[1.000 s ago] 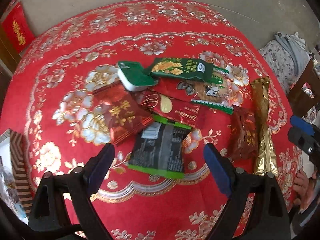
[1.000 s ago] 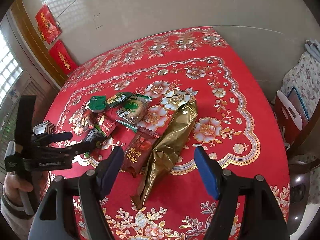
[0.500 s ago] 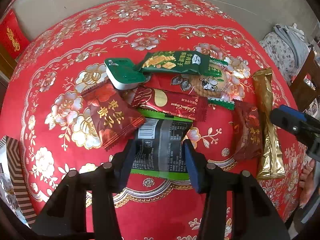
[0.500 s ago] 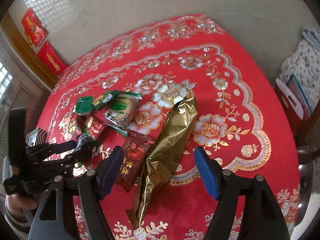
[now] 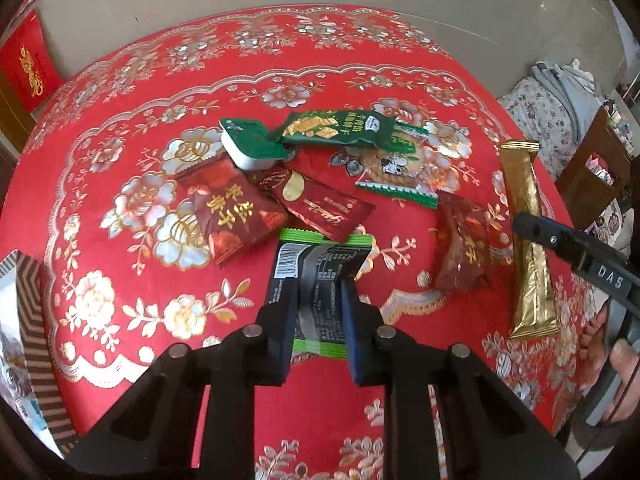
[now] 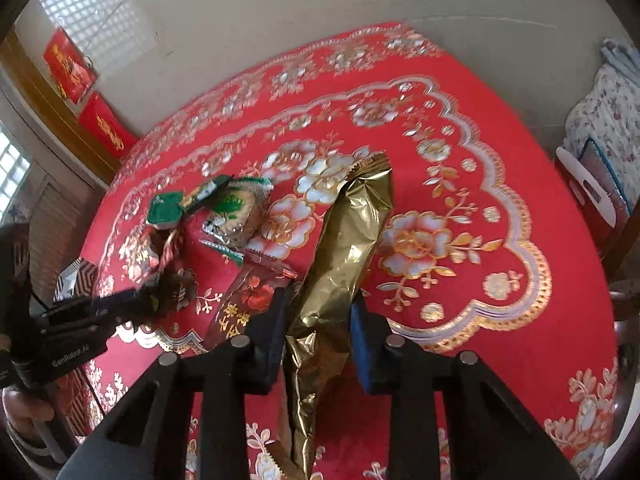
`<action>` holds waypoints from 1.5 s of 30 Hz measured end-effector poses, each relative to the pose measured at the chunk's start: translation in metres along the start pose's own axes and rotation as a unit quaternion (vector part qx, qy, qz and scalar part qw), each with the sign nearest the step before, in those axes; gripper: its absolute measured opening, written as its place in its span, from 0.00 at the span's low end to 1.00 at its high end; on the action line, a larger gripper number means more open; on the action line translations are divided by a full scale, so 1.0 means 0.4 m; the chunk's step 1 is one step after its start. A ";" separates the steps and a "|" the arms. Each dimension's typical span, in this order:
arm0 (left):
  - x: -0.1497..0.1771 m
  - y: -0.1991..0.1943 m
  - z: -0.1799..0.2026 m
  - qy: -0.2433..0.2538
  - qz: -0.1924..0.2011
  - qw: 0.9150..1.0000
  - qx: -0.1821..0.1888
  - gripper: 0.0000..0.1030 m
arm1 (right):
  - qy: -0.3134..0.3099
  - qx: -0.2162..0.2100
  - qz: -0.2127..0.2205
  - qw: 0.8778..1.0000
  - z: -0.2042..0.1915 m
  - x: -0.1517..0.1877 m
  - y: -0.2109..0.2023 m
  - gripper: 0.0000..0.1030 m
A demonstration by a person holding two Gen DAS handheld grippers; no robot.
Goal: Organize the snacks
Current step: 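Carry the black packet in the left tool and gold bar in the right tool to the tray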
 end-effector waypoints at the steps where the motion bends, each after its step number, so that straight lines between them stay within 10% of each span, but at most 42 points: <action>1: 0.004 -0.007 0.001 0.002 0.001 1.000 0.002 0.22 | -0.002 -0.002 0.003 1.000 -0.002 0.001 -0.013 0.28; 15: 0.067 -0.115 -0.006 -0.005 0.025 0.998 0.055 0.21 | -0.020 -0.026 0.027 0.999 -0.034 0.020 -0.108 0.28; 31: 0.181 -0.270 -0.199 -0.047 0.065 0.996 -0.028 0.22 | -0.113 -0.100 -0.009 0.989 -0.319 0.106 -0.074 0.28; 45: 0.397 -0.422 -0.521 -0.140 0.068 0.977 -0.147 0.22 | -0.211 -0.233 -0.084 0.945 -0.794 0.218 0.020 0.28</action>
Point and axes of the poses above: each gripper's, at about its wrist camera, not at the fingertips, and y roughly the way its jaws point, z to its right, x to its underside, the point moved 4 cm from there along y, roughly the way its jaws point, and after that the axes turned 6 degrees about y, right-handed, at the moved point
